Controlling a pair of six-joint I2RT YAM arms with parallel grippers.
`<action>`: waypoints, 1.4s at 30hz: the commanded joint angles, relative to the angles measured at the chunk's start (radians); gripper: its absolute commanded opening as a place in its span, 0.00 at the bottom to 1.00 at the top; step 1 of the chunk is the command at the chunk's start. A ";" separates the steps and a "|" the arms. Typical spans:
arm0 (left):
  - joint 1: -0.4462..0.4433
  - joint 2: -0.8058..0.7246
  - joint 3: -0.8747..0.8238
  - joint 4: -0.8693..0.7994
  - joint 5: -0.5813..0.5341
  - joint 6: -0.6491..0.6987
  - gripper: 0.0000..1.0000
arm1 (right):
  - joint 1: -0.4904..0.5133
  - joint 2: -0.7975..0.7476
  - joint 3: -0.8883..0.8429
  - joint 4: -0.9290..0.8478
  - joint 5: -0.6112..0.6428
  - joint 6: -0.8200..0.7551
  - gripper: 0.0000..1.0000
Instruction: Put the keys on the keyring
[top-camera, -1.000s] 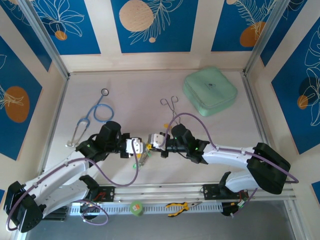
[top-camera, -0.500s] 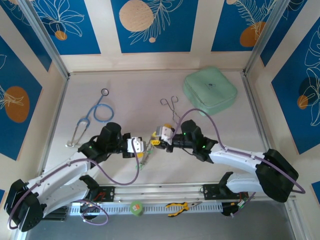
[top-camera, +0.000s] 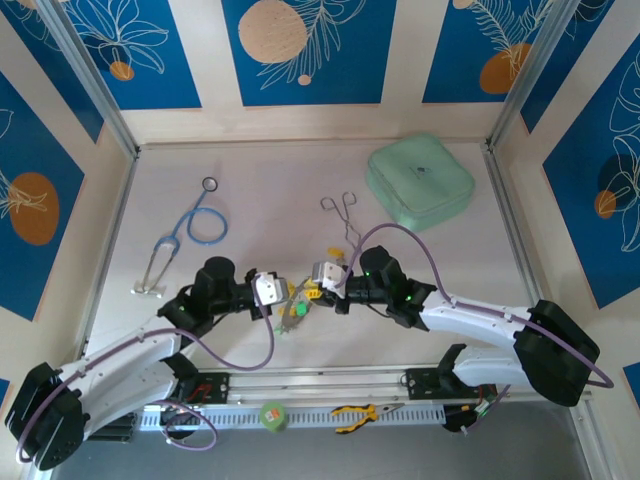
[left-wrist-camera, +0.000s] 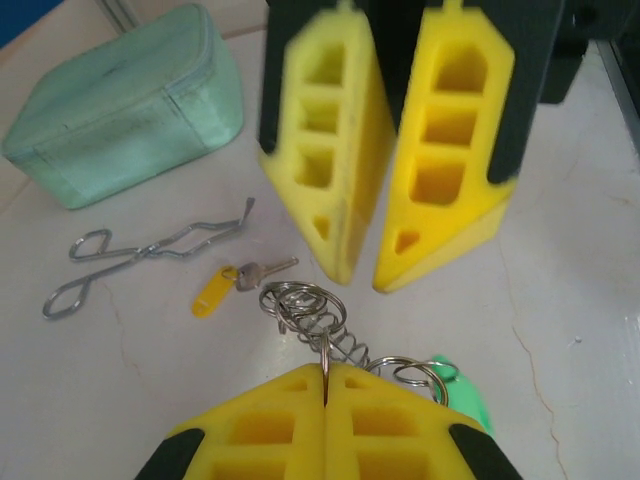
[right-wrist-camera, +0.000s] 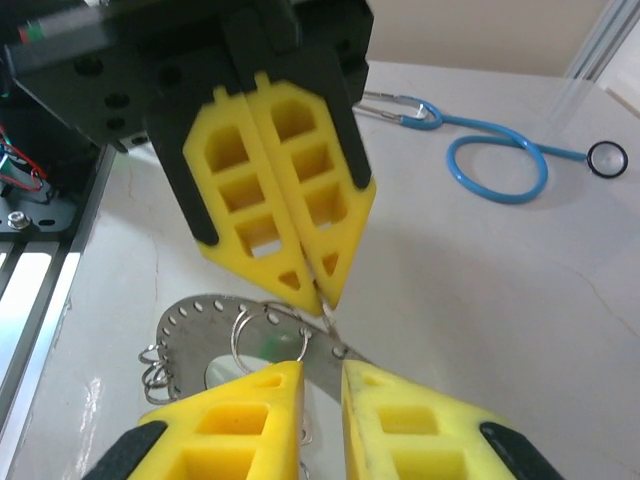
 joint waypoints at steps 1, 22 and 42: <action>0.004 -0.036 -0.013 0.060 0.020 -0.031 0.00 | 0.011 0.004 0.024 -0.048 0.033 -0.022 0.16; 0.004 -0.068 -0.156 0.354 0.036 -0.263 0.00 | 0.019 0.073 0.068 -0.033 -0.006 -0.024 0.23; 0.004 -0.014 -0.181 0.437 0.100 -0.279 0.00 | 0.025 0.098 0.102 -0.009 -0.033 -0.030 0.25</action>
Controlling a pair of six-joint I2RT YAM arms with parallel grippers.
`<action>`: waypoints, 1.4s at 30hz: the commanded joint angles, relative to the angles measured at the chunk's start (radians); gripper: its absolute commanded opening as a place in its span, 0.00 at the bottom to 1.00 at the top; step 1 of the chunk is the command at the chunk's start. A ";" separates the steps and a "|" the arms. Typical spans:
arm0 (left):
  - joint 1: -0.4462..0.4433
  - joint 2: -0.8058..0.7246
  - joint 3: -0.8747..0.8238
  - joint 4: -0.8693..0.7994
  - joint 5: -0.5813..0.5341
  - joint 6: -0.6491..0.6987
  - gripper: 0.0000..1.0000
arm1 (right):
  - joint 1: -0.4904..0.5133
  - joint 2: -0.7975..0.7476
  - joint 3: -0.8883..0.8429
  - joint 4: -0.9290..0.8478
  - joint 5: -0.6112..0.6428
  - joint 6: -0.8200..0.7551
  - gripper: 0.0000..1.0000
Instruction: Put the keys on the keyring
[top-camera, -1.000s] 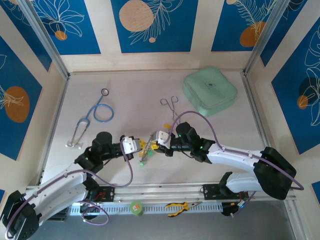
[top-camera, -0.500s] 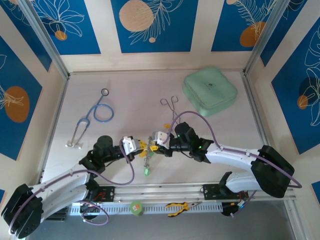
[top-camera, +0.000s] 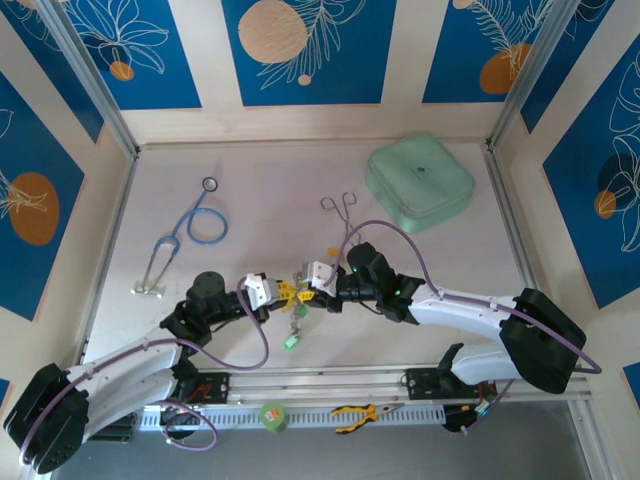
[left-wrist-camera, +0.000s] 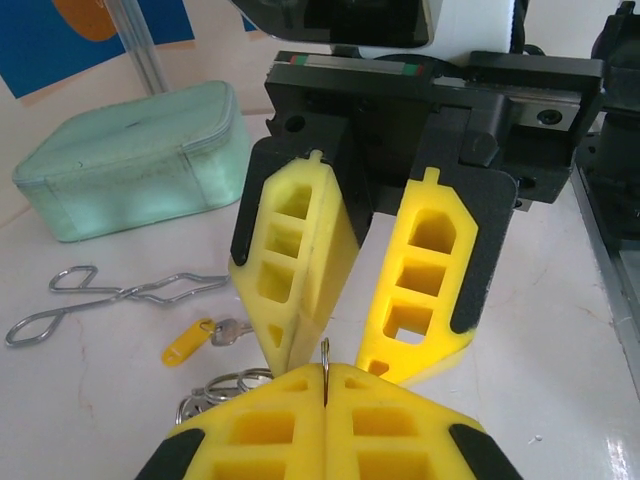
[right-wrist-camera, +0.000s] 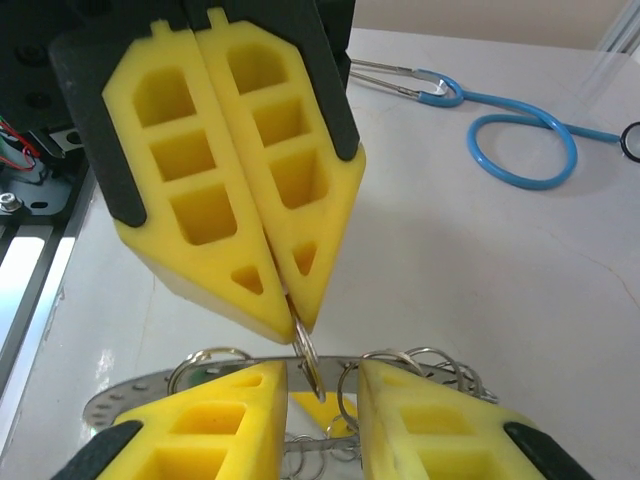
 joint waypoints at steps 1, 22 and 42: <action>0.004 0.004 -0.008 0.058 0.040 -0.014 0.00 | 0.003 0.003 0.026 0.026 -0.040 -0.006 0.24; 0.004 -0.097 0.164 -0.422 -0.110 0.244 0.28 | 0.039 0.029 0.370 -0.695 0.110 -0.301 0.00; 0.003 0.023 0.149 -0.202 0.043 0.155 0.08 | 0.087 0.084 0.476 -0.737 0.111 -0.328 0.00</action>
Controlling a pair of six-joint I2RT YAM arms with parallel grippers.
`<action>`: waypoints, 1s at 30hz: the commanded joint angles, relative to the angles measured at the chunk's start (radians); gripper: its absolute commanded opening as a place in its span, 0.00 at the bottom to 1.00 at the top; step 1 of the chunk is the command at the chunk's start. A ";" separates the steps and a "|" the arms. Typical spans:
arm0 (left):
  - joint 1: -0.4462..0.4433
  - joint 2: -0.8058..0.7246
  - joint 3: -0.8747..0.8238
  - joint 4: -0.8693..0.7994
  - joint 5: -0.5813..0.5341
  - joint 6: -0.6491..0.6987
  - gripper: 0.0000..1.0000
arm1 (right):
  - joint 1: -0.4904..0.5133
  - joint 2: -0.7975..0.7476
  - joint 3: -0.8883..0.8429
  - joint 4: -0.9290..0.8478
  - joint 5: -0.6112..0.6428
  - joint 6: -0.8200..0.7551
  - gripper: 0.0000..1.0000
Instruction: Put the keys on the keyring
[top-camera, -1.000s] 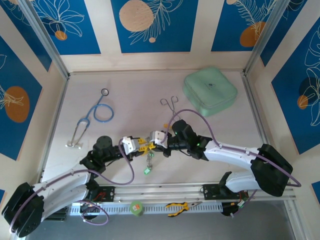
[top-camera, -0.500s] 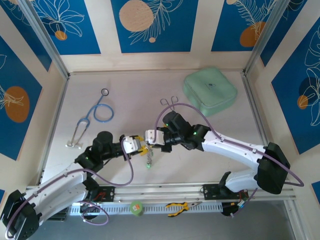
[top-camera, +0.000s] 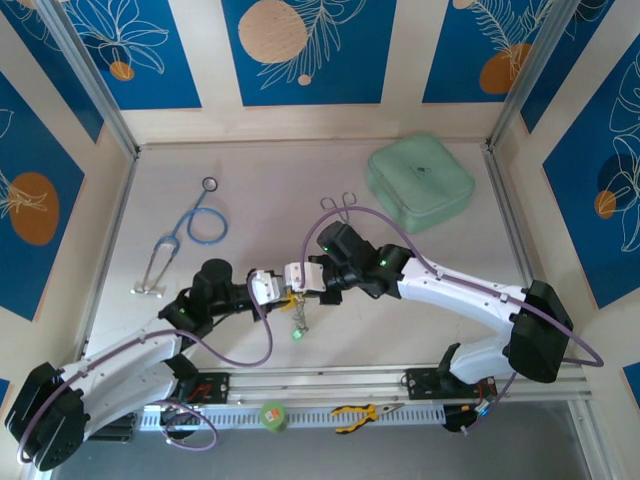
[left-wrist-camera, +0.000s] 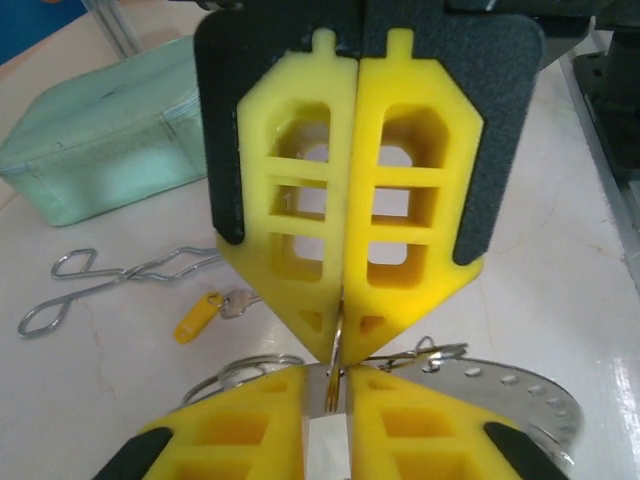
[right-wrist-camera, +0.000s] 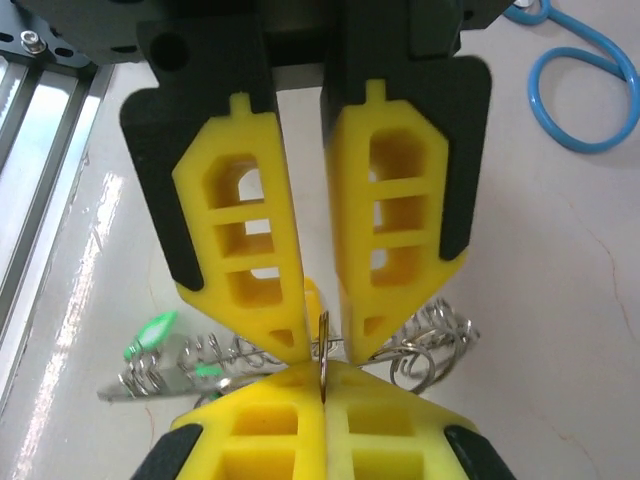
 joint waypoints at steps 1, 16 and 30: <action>0.003 -0.001 0.006 0.076 0.050 -0.010 0.04 | 0.014 0.002 0.023 0.017 -0.033 0.005 0.00; 0.004 0.067 -0.133 0.478 0.085 -0.243 0.00 | -0.228 -0.153 -0.392 0.592 -0.462 0.288 0.27; 0.004 0.084 -0.132 0.489 0.117 -0.256 0.00 | -0.190 -0.097 -0.377 0.648 -0.447 0.293 0.23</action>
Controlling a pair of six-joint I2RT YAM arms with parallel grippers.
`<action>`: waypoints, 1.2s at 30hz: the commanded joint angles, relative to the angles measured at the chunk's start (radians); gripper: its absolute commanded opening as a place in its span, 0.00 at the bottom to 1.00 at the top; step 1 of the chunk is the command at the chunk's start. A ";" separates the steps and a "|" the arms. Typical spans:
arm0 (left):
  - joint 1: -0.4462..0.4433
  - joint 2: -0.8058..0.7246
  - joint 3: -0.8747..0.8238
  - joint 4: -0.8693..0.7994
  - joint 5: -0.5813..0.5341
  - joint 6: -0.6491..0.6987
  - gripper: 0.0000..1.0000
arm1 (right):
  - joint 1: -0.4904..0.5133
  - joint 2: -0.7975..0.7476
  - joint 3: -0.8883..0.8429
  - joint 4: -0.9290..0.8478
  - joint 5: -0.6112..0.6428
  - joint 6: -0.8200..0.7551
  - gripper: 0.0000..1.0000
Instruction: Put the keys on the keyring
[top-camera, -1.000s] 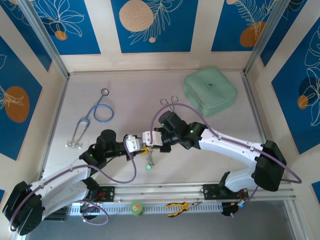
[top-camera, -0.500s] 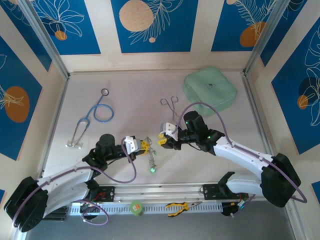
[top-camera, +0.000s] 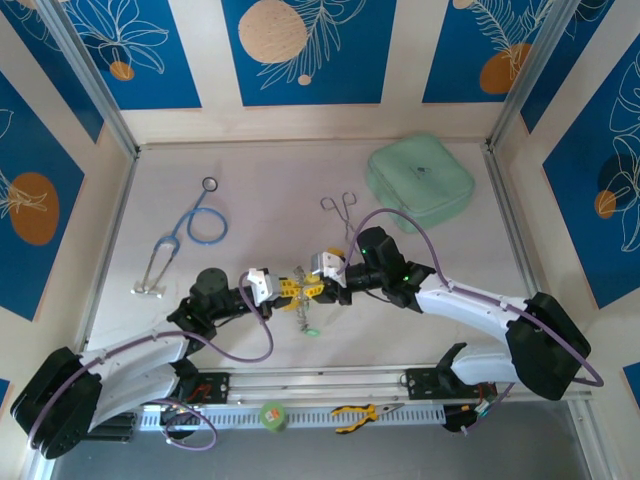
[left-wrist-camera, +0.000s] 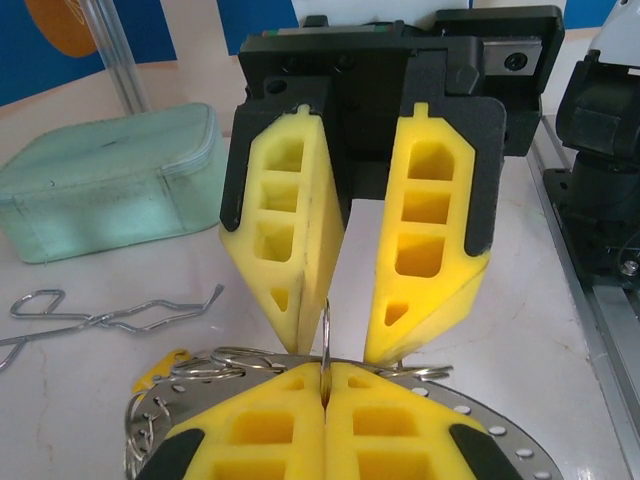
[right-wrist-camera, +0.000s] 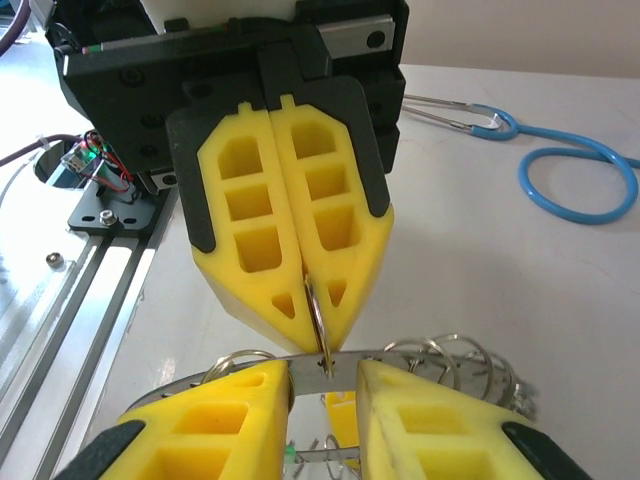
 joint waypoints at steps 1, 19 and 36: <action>0.003 0.002 -0.001 0.070 0.053 -0.020 0.00 | 0.005 0.003 0.007 0.033 -0.031 0.015 0.23; 0.003 -0.139 0.074 -0.327 -0.069 0.152 0.33 | 0.045 -0.016 0.174 -0.400 0.125 -0.157 0.00; 0.002 -0.099 0.158 -0.410 -0.031 0.226 0.20 | 0.160 0.078 0.389 -0.634 0.286 -0.246 0.00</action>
